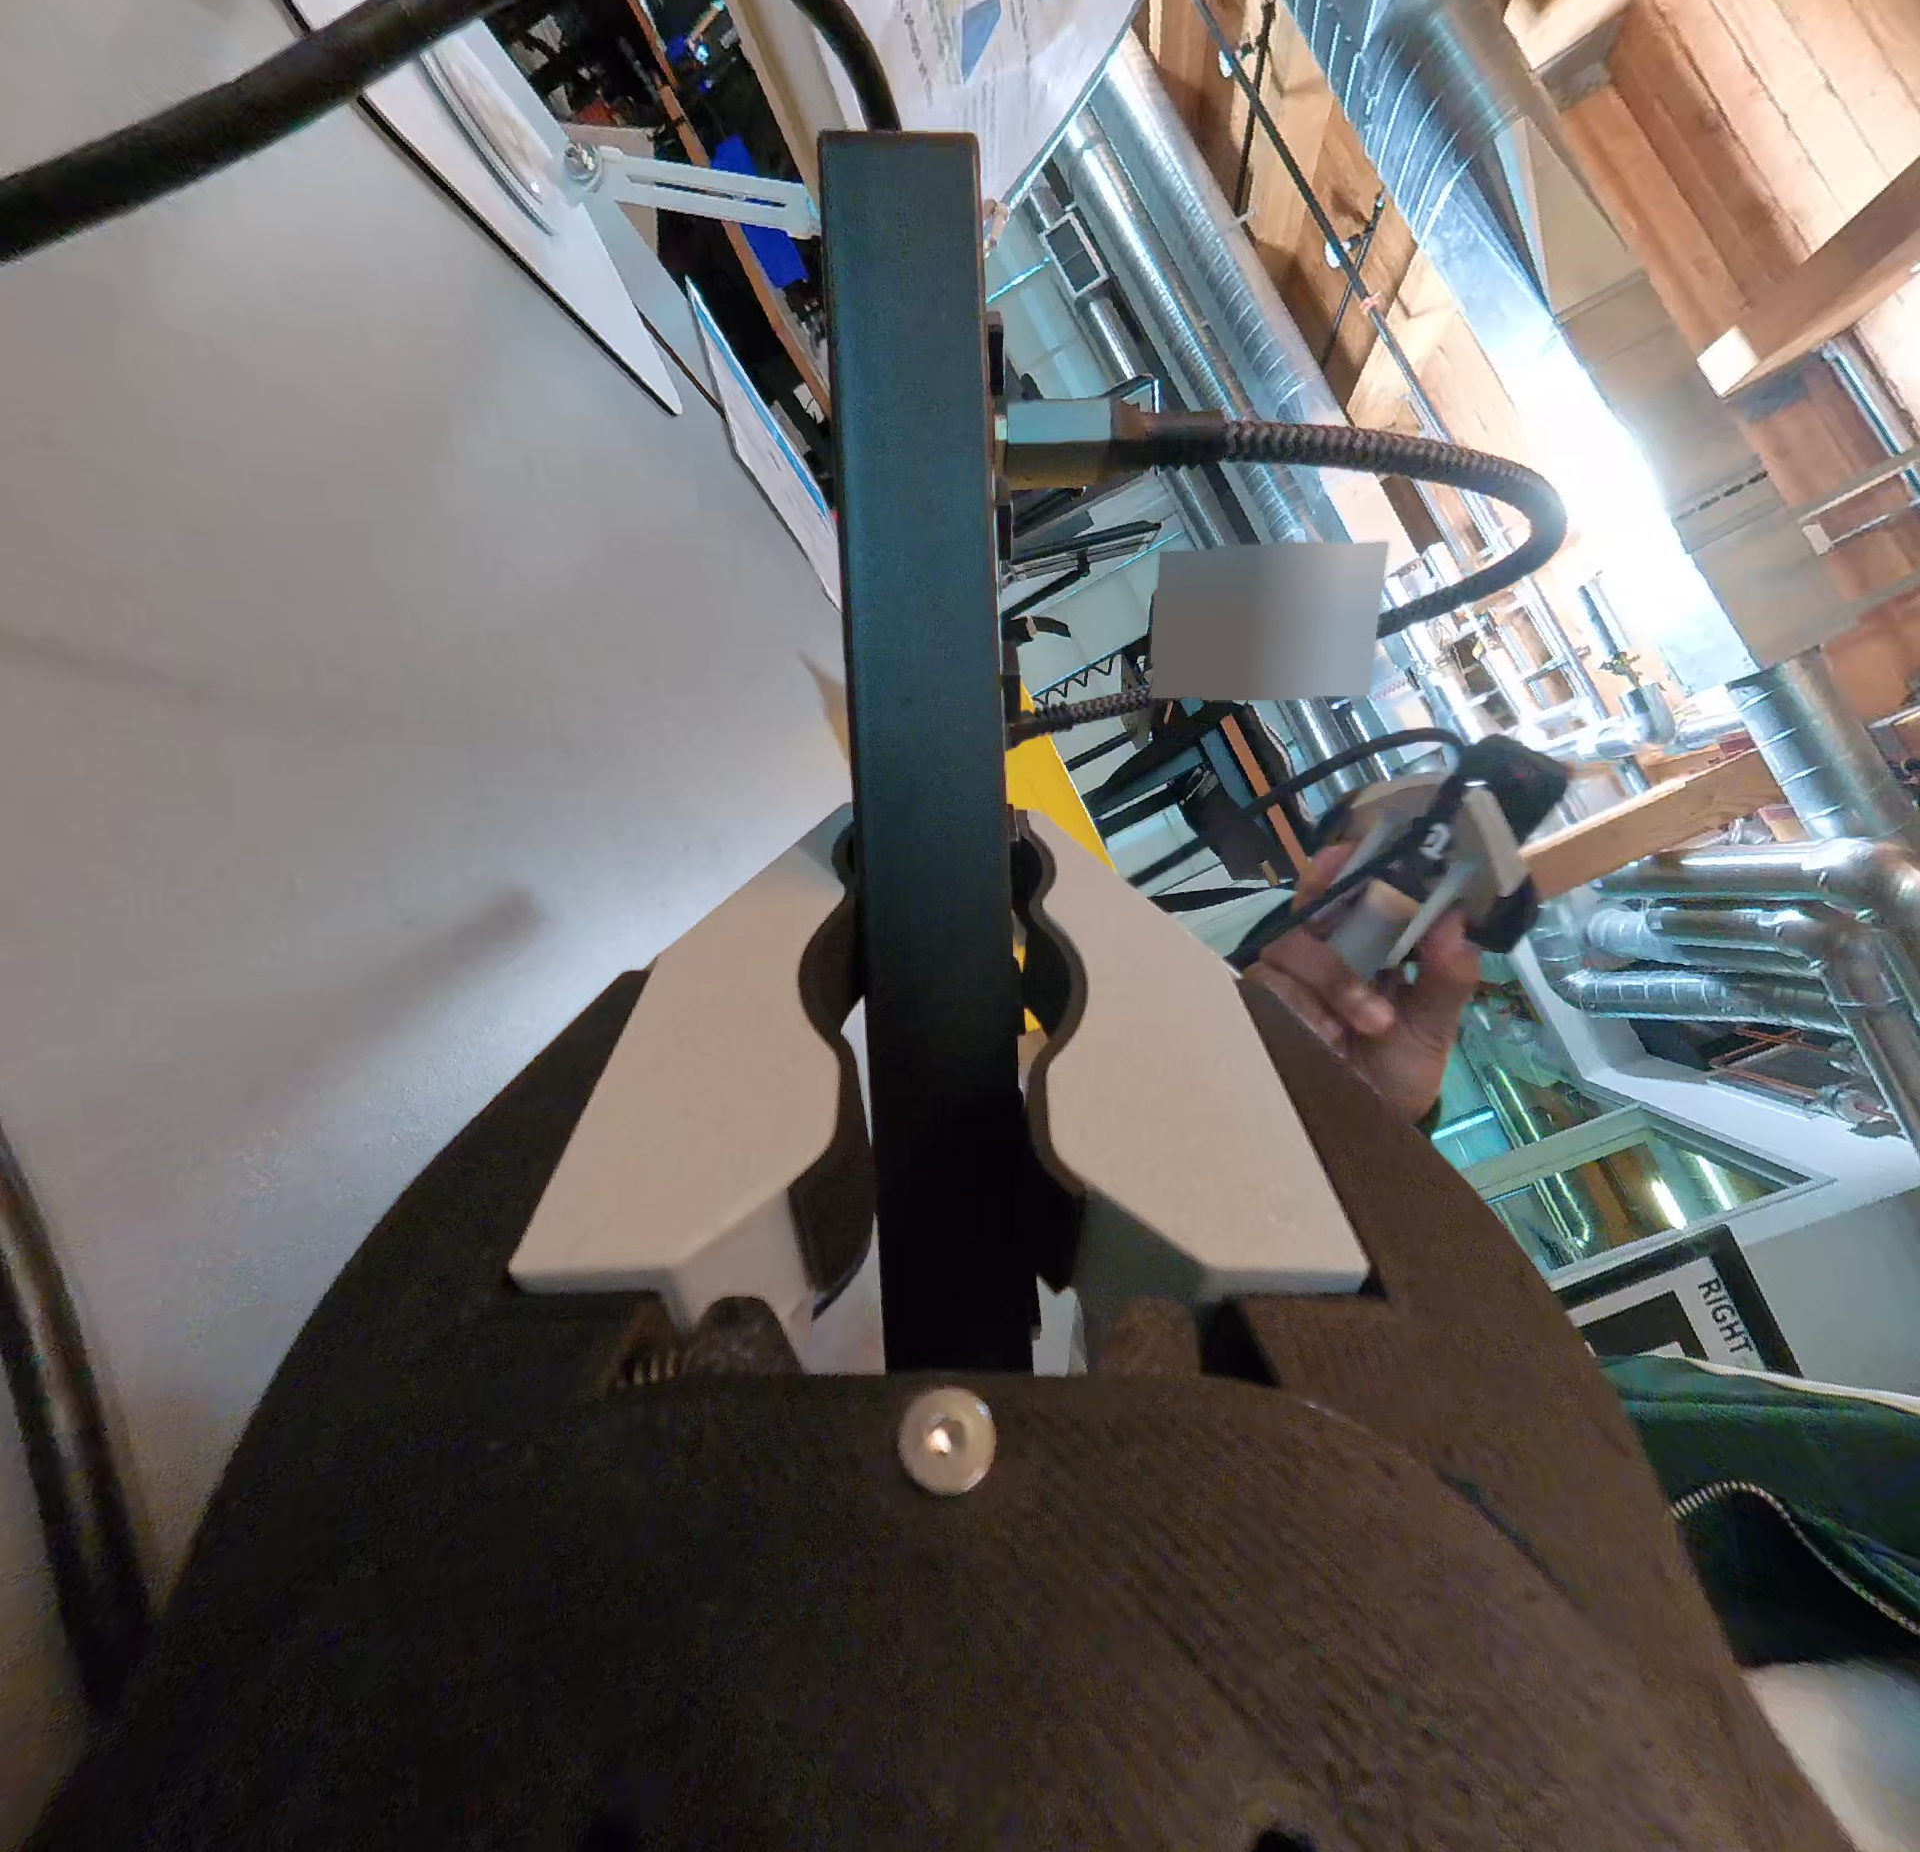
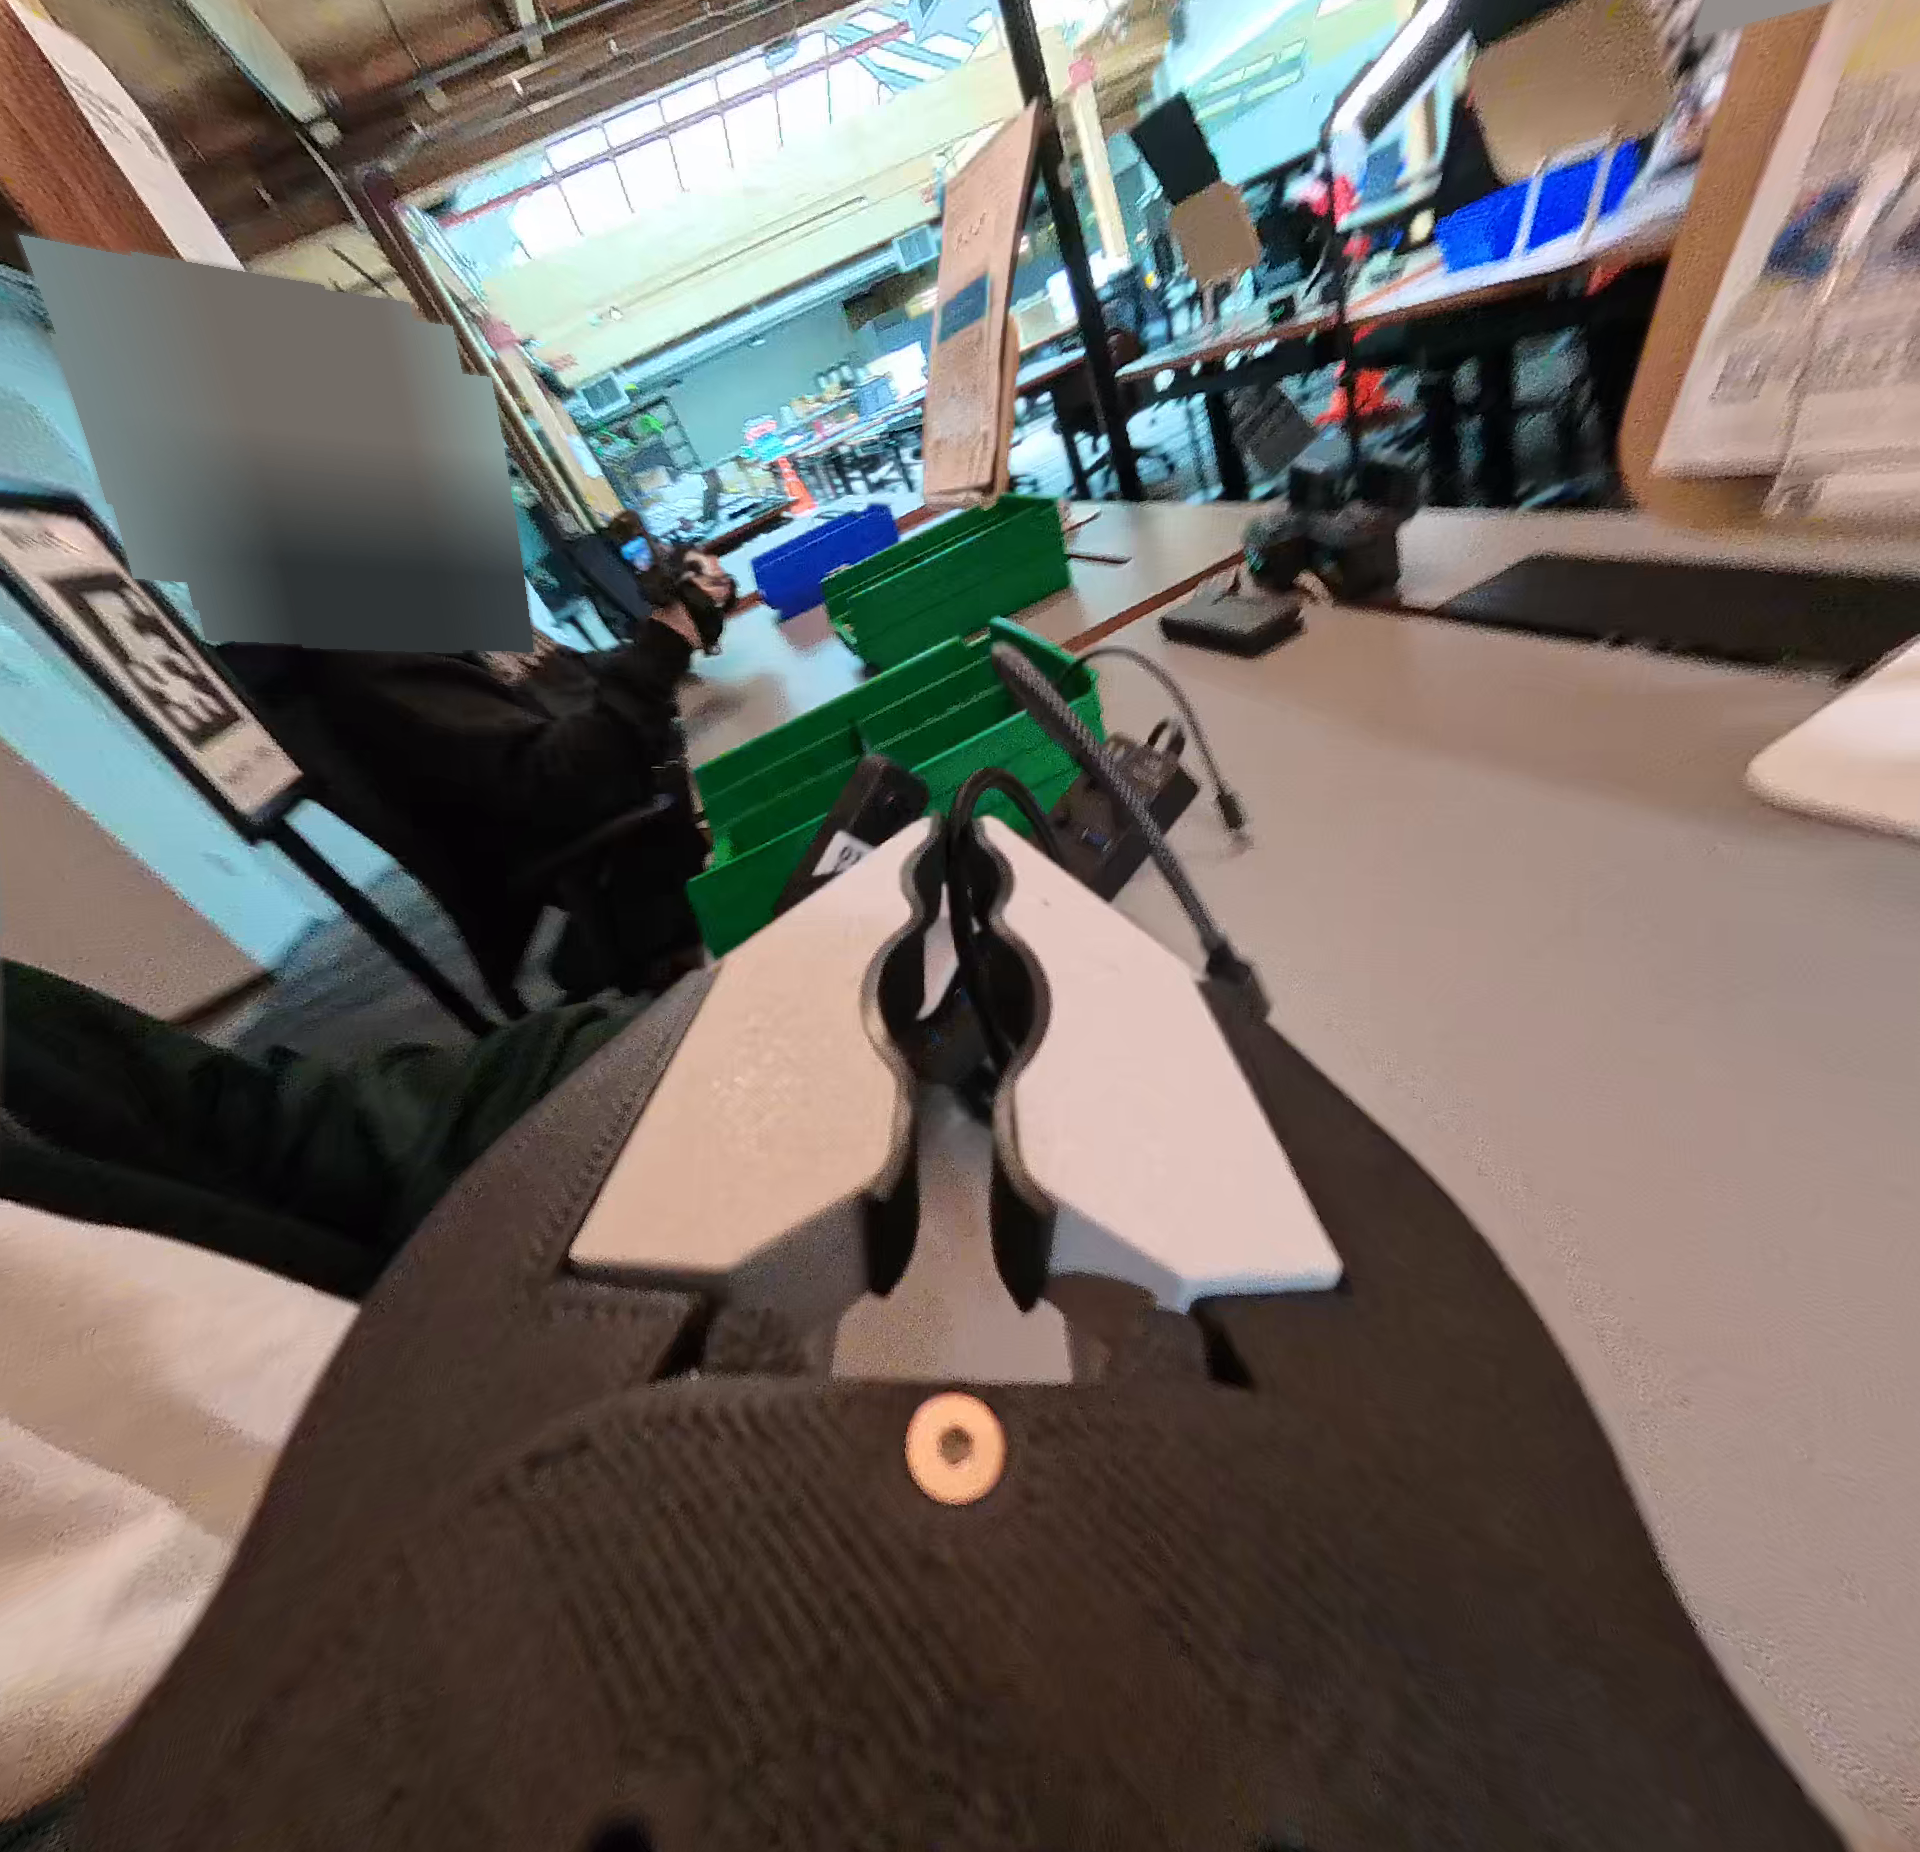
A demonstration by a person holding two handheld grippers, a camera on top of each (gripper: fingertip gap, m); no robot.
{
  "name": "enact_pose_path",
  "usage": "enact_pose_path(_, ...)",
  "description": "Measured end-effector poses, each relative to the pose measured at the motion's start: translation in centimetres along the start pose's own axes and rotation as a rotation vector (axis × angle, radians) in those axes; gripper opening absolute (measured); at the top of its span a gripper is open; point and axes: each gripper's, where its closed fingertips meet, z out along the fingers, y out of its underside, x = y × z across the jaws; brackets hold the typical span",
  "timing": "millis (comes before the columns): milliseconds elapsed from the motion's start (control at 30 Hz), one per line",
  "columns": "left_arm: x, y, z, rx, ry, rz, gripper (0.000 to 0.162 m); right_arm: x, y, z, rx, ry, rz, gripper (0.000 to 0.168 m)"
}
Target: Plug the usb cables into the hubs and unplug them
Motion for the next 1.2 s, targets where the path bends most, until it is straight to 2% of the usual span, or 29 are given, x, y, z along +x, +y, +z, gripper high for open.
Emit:
enact_pose_path(100,0.1,0.1,-0.1,0.001,0.003,-0.004,0.023,2.4,2.5,-0.6,0.004,0.069,0.098,0.002)
enact_pose_path(200,0.2,0.2,-0.2,-0.002,0.006,-0.006,0.023,6.1,6.7,-2.1,-0.095,0.253,0.097,0.003)
enact_pose_path(300,0.2,0.2,-0.2,-0.005,0.009,-0.011,0.023,7.8,10.0,-4.3,-0.182,0.351,0.091,0.003)
enact_pose_path(500,0.2,0.2,-0.2,-0.009,0.015,-0.025,0.023,9.9,14.5,-8.5,-0.416,0.595,-0.103,0.005)
enact_pose_path(633,0.1,0.2,-0.2,-0.009,0.015,-0.029,0.023,11.8,15.8,-9.5,-0.577,0.736,-0.265,0.051)
enact_pose_path(667,0.1,0.2,-0.2,-0.008,0.016,-0.03,0.023,11.8,15.4,-9.1,-0.572,0.739,-0.307,0.063)
enact_pose_path(700,0.1,0.2,-0.2,-0.007,0.018,-0.033,0.023,11.5,15.0,-8.3,-0.553,0.71,-0.345,0.063)
enact_pose_path(800,0.1,0.3,-0.1,-0.011,0.018,-0.035,0.023,9.1,14.4,-4.4,-0.505,0.492,-0.4,0.055)
enact_pose_path(900,0.1,0.4,0.0,-0.016,0.018,-0.037,0.023,7.9,15.8,-1.1,-0.571,0.305,-0.413,0.047)
enact_pose_path(1000,0.2,0.6,0.1,-0.023,0.014,-0.024,0.023,9.1,17.3,0.6,-0.668,0.248,-0.45,0.042)
enact_pose_path(1100,0.2,0.9,0.2,-0.034,0.008,-0.011,0.023,9.5,18.7,1.7,-0.746,0.185,-0.404,0.035)
enact_pose_path(1167,0.3,1.1,0.3,-0.044,0.002,0.005,0.023,9.2,19.1,2.1,-0.744,0.165,-0.382,0.03)
enact_pose_path(1200,0.3,1.2,0.3,-0.05,-0.001,0.013,0.023,9.1,19.2,2.2,-0.732,0.162,-0.383,0.022)
